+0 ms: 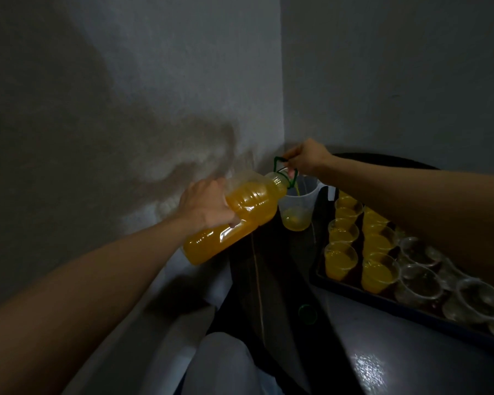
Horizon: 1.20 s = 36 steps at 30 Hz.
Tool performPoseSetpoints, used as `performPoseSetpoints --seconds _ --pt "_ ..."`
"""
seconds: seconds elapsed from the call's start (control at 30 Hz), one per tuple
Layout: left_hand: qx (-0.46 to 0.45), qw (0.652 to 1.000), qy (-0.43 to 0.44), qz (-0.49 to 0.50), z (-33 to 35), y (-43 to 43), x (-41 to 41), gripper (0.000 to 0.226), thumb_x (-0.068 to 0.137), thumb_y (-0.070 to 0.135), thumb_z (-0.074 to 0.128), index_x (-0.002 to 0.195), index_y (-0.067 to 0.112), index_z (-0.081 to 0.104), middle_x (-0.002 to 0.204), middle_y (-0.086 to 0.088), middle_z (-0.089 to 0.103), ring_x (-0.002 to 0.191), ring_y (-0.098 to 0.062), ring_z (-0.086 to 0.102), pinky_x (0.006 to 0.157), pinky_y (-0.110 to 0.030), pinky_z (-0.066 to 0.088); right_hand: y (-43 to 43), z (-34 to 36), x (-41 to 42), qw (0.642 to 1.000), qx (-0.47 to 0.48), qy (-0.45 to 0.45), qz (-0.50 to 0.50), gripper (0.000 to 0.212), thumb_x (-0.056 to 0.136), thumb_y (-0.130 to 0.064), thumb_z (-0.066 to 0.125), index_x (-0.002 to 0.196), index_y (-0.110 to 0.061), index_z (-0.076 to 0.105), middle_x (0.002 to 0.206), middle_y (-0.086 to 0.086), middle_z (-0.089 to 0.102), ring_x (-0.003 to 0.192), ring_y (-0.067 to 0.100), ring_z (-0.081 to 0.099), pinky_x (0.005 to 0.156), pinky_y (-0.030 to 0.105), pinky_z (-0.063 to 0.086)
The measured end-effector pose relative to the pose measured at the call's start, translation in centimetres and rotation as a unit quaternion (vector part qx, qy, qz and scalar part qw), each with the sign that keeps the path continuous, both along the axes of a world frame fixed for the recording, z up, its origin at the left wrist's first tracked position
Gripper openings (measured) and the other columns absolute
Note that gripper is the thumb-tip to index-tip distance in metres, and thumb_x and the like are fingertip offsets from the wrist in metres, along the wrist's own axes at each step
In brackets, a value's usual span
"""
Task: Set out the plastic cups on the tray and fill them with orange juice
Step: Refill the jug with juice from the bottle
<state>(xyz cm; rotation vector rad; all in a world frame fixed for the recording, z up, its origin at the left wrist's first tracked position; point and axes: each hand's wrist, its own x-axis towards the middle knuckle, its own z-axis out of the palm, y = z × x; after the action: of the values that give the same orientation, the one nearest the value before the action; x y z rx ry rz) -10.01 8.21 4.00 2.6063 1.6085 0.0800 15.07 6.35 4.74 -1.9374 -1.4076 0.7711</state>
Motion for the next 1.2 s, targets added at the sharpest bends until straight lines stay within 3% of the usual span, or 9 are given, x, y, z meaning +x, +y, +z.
performPoseSetpoints --seconds 0.33,0.47,0.6,0.77,0.93,1.2 --pt "-0.005 1.0 0.005 -0.004 0.3 0.4 0.0 0.074 0.043 0.053 0.086 0.106 0.026 0.06 0.102 0.003 0.062 0.092 -0.024 0.062 0.073 -0.034 0.054 0.0 -0.1 0.0 1.0 0.002 0.02 -0.007 0.024 0.093 -0.006 0.064 0.116 -0.007 0.07 0.103 0.01 0.071 0.077 0.007 0.059 0.075 0.022 0.051" --pt "-0.001 1.0 0.008 -0.007 0.4 0.6 -0.1 0.079 0.044 0.052 0.088 0.113 0.023 0.061 0.106 0.003 0.063 0.096 -0.025 0.062 0.076 -0.035 0.054 0.2 -0.4 -0.3 1.0 0.002 0.006 -0.013 0.023 0.092 -0.005 0.065 0.114 -0.006 0.071 0.095 0.01 0.072 0.071 0.007 0.059 0.07 0.021 0.05" --pt "0.001 1.0 0.011 -0.009 0.4 0.6 -0.2 0.078 0.046 0.051 0.088 0.113 0.023 0.061 0.106 0.003 0.063 0.096 -0.025 0.062 0.073 -0.032 0.049 0.3 -0.3 -0.5 1.0 -0.002 -0.002 -0.018 0.025 0.091 -0.004 0.066 0.115 -0.006 0.071 0.098 0.009 0.072 0.071 0.006 0.059 0.08 0.025 0.053" --pt "-0.011 1.0 0.012 -0.002 0.6 0.5 -0.3 0.079 0.043 0.053 0.086 0.112 0.025 0.062 0.106 0.003 0.064 0.096 -0.025 0.062 0.079 -0.036 0.054 0.5 -0.2 -0.6 1.0 0.0 -0.01 -0.014 0.025 0.093 -0.006 0.065 0.117 -0.007 0.07 0.105 0.011 0.072 0.073 0.007 0.06 0.088 0.029 0.054" --pt "-0.013 1.0 0.028 -0.001 0.7 0.7 -0.1 0.083 0.038 0.057 0.082 0.113 0.026 0.063 0.108 0.003 0.065 0.099 -0.026 0.063 0.083 -0.038 0.056 0.8 -0.9 -0.6 1.0 0.003 -0.018 -0.023 0.021 0.091 -0.008 0.069 0.111 -0.007 0.074 0.095 0.01 0.075 0.073 0.007 0.063 0.093 0.034 0.056" --pt "-0.007 1.0 0.024 -0.005 0.9 0.9 -0.1 0.074 0.044 0.053 0.086 0.108 0.024 0.061 0.105 0.003 0.064 0.096 -0.025 0.062 0.073 -0.032 0.048 1.1 -0.7 -0.4 0.999 0.001 -0.024 -0.024 0.019 0.091 -0.007 0.068 0.108 -0.007 0.075 0.094 0.011 0.076 0.086 0.014 0.068 0.096 0.038 0.055"
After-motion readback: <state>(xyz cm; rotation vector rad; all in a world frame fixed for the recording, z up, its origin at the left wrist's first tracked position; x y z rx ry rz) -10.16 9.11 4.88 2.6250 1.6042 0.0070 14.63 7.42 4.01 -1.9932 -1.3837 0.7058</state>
